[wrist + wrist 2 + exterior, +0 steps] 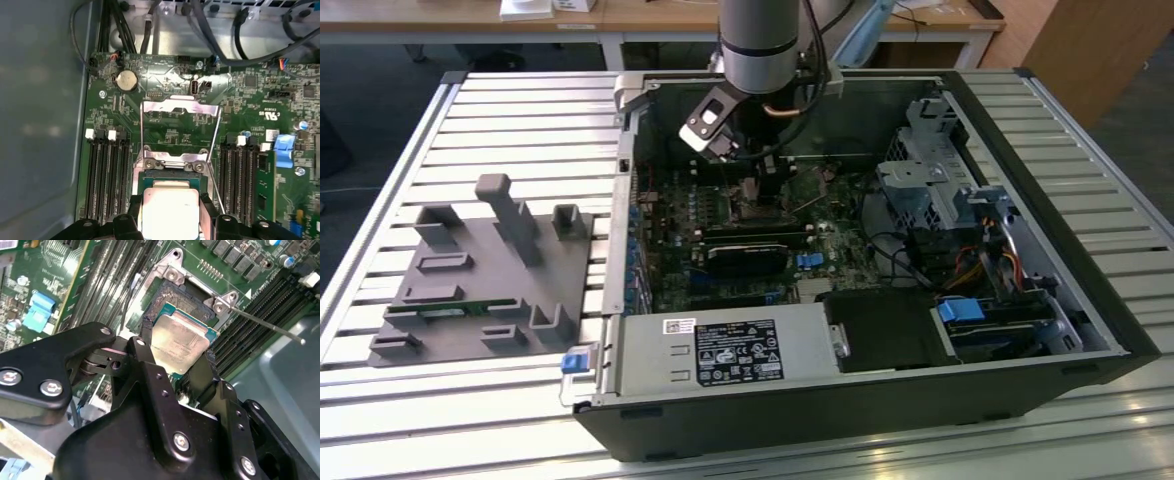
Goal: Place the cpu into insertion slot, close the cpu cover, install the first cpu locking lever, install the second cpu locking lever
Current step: 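Place the cpu into insertion slot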
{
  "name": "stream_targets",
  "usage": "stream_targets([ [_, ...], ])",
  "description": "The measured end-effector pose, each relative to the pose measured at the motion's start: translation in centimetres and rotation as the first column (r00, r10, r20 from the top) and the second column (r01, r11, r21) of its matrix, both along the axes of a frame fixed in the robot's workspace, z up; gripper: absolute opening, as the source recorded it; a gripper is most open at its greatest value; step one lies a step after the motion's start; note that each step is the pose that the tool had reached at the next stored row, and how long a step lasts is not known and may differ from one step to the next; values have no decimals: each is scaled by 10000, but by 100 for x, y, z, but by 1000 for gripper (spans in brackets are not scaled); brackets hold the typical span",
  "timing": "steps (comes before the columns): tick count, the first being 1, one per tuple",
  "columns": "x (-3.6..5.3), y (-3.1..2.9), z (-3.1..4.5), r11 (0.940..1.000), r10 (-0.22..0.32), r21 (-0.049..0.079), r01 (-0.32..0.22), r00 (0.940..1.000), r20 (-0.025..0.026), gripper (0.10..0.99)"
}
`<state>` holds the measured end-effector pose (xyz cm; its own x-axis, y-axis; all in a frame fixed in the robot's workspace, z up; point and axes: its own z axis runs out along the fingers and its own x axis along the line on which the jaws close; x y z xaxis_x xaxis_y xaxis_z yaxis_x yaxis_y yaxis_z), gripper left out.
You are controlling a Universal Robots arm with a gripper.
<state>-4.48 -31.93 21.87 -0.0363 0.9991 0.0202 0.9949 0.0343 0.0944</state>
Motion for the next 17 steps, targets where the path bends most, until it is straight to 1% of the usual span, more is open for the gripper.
stream_targets([
  [3, -22, 0, -55, 10000, -7, -4, 7, 10000, -1, 537],
  [6, -24, 0, -101, 10000, -47, -7, 47, 10000, 0, 537],
  [13, -20, -9, -141, 9994, -356, -7, 356, 9994, -8, 537],
  [17, -19, -9, -177, 9992, -392, -8, 392, 9992, -12, 537],
])
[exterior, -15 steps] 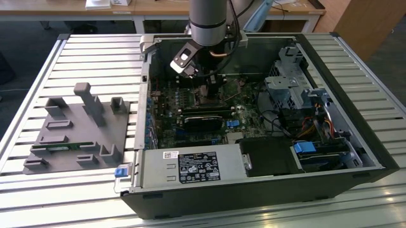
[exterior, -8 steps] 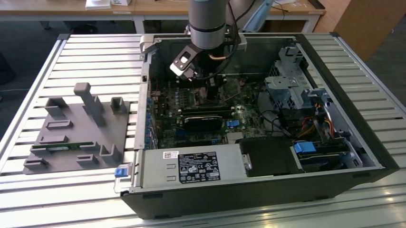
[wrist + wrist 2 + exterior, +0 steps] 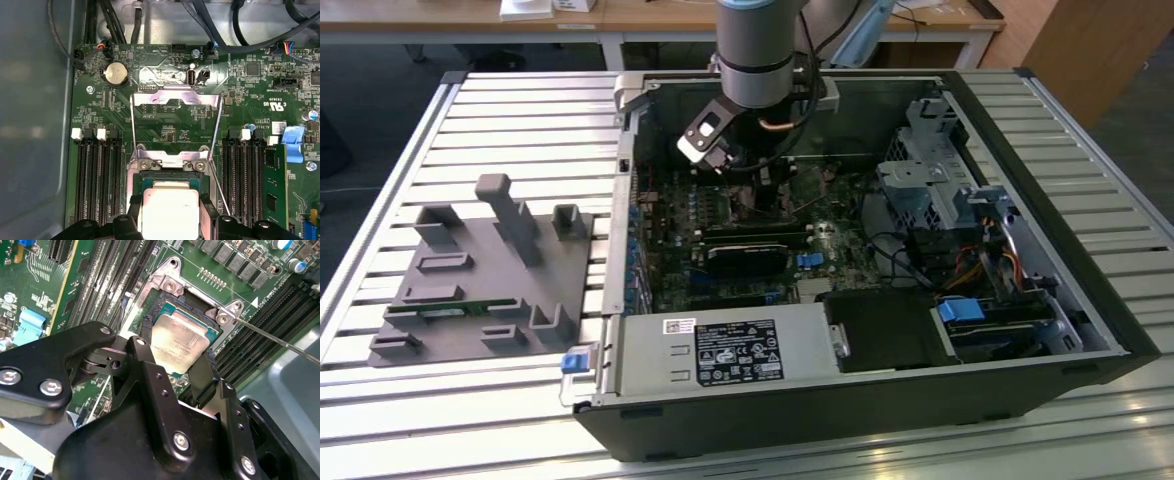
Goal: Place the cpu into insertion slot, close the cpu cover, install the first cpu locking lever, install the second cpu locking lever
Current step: 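Place the cpu into insertion slot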
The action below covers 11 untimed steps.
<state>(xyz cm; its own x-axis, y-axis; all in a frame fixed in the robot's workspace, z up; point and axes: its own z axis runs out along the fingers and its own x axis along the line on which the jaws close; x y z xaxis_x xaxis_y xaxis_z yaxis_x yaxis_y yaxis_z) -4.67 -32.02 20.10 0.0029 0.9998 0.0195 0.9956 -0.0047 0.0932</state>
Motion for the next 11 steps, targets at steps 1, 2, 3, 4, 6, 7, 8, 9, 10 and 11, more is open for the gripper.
stream_targets([
  [1, 0, 0, -7, 10000, 0, -1, 0, 10000, -2, 537],
  [2, 0, 0, -14, 10000, -2, -1, 2, 10000, -4, 537],
  [3, 0, 0, -23, 10000, -4, -2, 4, 10000, -6, 537],
  [4, 0, 0, -32, 10000, -7, -3, 7, 10000, -8, 537],
  [6, 0, 0, -48, 10000, -10, -3, 10, 10000, -13, 537],
  [7, 0, 0, -55, 10000, -12, -3, 12, 10000, -14, 537],
  [8, 1, 0, -61, 10000, -12, -3, 12, 10000, -15, 537],
  [9, 2, 0, -66, 10000, -13, -3, 13, 10000, -18, 537],
  [10, 2, 0, -72, 10000, -14, -4, 14, 10000, -21, 537],
  [11, 2, -1, -77, 10000, -15, -5, 15, 10000, -25, 537],
])
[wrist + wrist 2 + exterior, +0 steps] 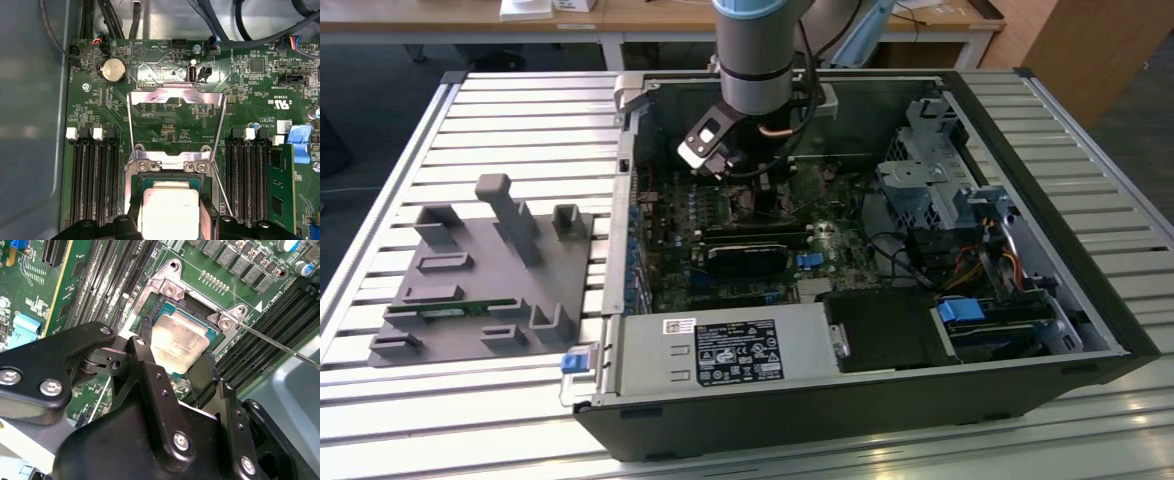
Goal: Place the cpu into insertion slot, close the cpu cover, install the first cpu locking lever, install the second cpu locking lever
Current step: 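Place the cpu into insertion slot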
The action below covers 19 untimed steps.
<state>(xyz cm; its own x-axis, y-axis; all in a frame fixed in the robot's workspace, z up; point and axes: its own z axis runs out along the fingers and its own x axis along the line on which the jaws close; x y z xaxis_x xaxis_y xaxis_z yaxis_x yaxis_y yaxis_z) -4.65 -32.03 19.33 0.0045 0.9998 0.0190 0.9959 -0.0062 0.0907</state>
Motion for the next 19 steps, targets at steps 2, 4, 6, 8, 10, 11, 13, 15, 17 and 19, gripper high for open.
stream_targets([
  [2, 1, 0, -7, 10000, -2, 0, 2, 10000, -7, 537],
  [4, 1, 0, -8, 10000, -3, 0, 3, 10000, -8, 537],
  [6, 1, 0, -9, 10000, -3, 1, 3, 10000, -7, 537],
  [8, 1, 0, -9, 10000, -3, 2, 3, 10000, -7, 537],
  [10, 1, 0, -9, 10000, -3, 2, 3, 10000, -7, 537],
  [11, 1, 1, -9, 10000, -3, 4, 3, 10000, -6, 537],
  [13, 1, 1, -9, 10000, -3, 4, 3, 10000, -7, 549],
  [15, 1, 1, -9, 10000, -3, 3, 3, 10000, -7, 612],
  [17, 4, 0, -9, 10000, -3, 3, 3, 10000, -6, 612],
  [19, 5, 0, -7, 10000, -3, 1, 3, 10000, -8, 612],
])
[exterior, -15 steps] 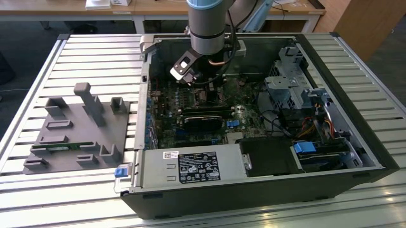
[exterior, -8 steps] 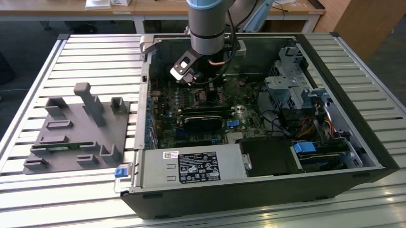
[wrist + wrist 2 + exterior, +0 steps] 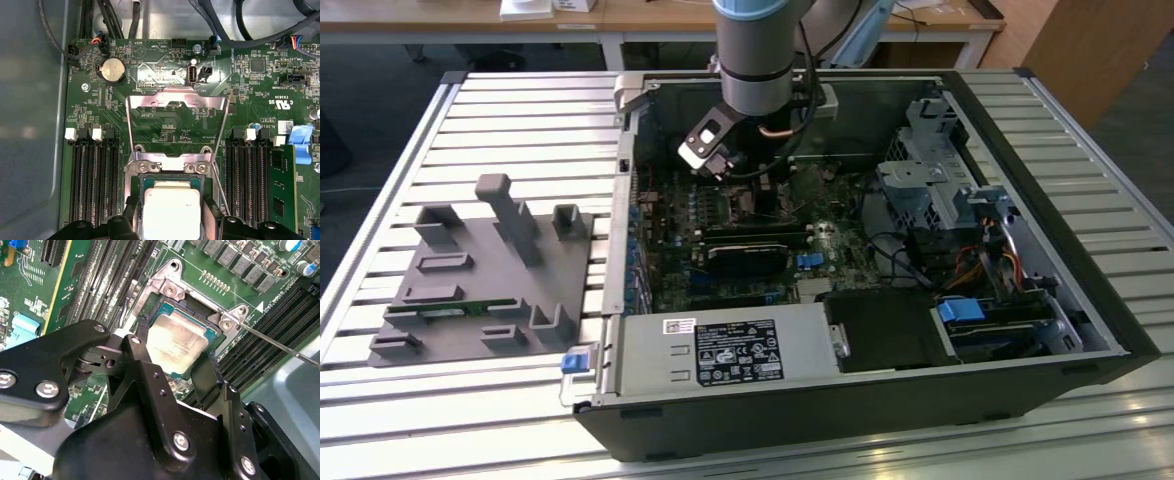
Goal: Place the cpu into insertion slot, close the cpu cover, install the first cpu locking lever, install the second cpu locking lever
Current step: 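Place the cpu into insertion slot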
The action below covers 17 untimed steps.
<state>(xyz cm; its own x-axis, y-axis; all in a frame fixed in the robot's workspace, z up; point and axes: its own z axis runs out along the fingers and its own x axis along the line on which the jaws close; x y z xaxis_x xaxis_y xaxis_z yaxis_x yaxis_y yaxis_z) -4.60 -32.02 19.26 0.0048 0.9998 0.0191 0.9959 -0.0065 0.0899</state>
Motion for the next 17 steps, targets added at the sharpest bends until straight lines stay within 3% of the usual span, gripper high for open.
stream_targets([
  [4, 0, 0, 37, 10000, -1, 0, 1, 10000, 0, 612],
  [8, 0, 0, 120, 10000, -1, 1, 1, 10000, -10, 612],
  [11, 1, 0, 165, 10000, -1, -2, 1, 10000, -29, 537],
  [12, 2, -2, 169, 10000, -5, -1, 5, 10000, -40, 475],
  [13, 5, -5, 171, 10000, -11, 2, 11, 10000, -55, 475],
  [14, 9, -8, 173, 10000, -16, 1, 16, 10000, -80, 416],
  [16, 32, -11, 176, 10000, -20, 0, 20, 9999, -157, 302],
  [17, 46, -12, 177, 10000, -19, -2, 19, 9998, -203, 302],
])
